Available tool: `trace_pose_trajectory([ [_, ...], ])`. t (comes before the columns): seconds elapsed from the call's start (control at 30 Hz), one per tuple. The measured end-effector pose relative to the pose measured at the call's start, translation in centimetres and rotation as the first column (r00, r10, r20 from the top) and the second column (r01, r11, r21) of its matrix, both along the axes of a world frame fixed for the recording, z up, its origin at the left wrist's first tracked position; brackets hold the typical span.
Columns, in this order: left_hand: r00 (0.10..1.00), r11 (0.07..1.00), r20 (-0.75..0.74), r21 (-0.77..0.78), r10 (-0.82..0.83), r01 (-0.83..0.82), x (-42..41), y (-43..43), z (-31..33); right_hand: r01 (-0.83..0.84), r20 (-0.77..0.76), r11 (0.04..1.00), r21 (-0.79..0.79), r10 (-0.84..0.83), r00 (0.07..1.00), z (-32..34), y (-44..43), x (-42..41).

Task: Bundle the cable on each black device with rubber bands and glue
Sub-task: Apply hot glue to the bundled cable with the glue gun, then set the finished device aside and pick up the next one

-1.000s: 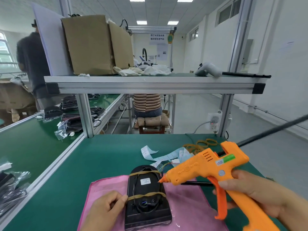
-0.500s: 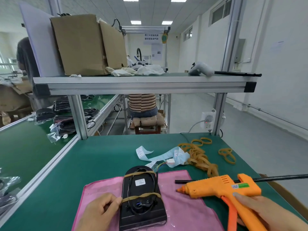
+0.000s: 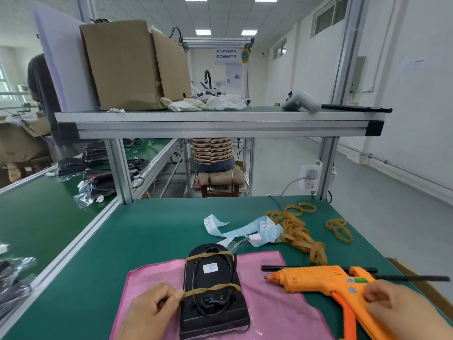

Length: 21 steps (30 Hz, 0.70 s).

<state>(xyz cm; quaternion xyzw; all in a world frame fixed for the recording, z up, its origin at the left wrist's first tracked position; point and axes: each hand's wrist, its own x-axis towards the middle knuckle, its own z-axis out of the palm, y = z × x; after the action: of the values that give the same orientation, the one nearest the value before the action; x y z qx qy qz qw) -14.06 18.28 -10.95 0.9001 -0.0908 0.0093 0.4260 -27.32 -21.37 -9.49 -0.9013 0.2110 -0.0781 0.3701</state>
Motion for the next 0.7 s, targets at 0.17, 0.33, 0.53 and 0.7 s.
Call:
trace_pose_trajectory([
  [0.17,1.000,1.000,0.001,0.013,-0.005,0.005,0.0,0.0,0.2,-0.022,-0.181,0.992,-0.120,-0.001,0.983,1.0,-0.4,0.1],
  [0.33,1.000,1.000,-0.031,-0.010,0.000,-0.001,-0.1,-0.1,0.0,0.075,-0.149,0.993,-0.096,-0.089,0.985,1.9,0.3,-0.6],
  [0.53,0.996,0.995,-0.064,-0.075,0.061,-0.066,0.0,-0.6,0.1,-0.058,0.127,0.998,0.002,0.057,0.990,3.1,9.1,1.7],
  [0.7,0.996,0.969,-0.020,-0.232,0.083,-0.086,-0.2,-3.0,1.9,-0.294,0.062,0.951,0.093,0.289,0.955,2.7,16.4,7.2],
])
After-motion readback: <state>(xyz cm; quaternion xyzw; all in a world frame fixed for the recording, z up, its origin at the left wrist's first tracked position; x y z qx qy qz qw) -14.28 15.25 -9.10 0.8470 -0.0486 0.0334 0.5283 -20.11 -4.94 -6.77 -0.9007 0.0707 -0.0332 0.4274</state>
